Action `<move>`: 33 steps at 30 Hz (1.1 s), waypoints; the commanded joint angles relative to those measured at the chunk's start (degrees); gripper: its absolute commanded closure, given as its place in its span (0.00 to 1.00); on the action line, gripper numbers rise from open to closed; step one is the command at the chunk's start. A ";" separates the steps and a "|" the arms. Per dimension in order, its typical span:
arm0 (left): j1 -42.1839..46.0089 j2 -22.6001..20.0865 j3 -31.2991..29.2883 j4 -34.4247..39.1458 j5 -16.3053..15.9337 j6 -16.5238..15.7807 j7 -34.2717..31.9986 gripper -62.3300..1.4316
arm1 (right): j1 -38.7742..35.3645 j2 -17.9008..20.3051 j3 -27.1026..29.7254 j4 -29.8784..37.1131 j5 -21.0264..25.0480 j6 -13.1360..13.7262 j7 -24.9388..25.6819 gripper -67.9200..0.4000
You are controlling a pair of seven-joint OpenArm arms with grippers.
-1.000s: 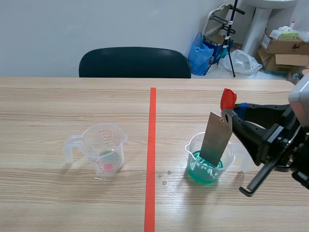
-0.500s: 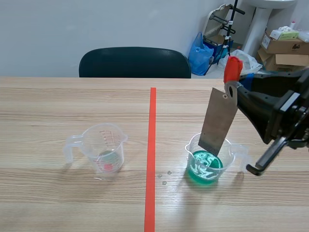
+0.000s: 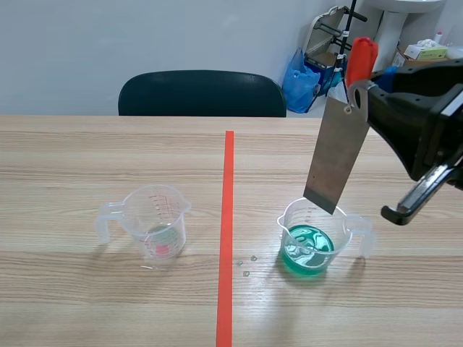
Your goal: Do the redox reaction experiment
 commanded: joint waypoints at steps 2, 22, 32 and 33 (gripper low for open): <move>0.04 0.33 0.44 0.92 -0.39 -0.09 -1.20 0.00 | 0.33 0.74 0.59 0.85 1.42 -0.17 -0.04 0.97; 0.04 0.33 0.44 0.92 -0.83 -0.09 -1.22 0.00 | 0.33 0.74 0.61 0.85 1.40 -0.20 -0.83 0.97; 0.04 0.33 0.44 0.92 -0.83 -0.09 -1.22 0.00 | 0.33 0.74 0.61 0.85 1.40 -0.20 -0.83 0.97; 0.04 0.33 0.44 0.92 -0.83 -0.09 -1.22 0.00 | 0.33 0.74 0.61 0.85 1.40 -0.20 -0.83 0.97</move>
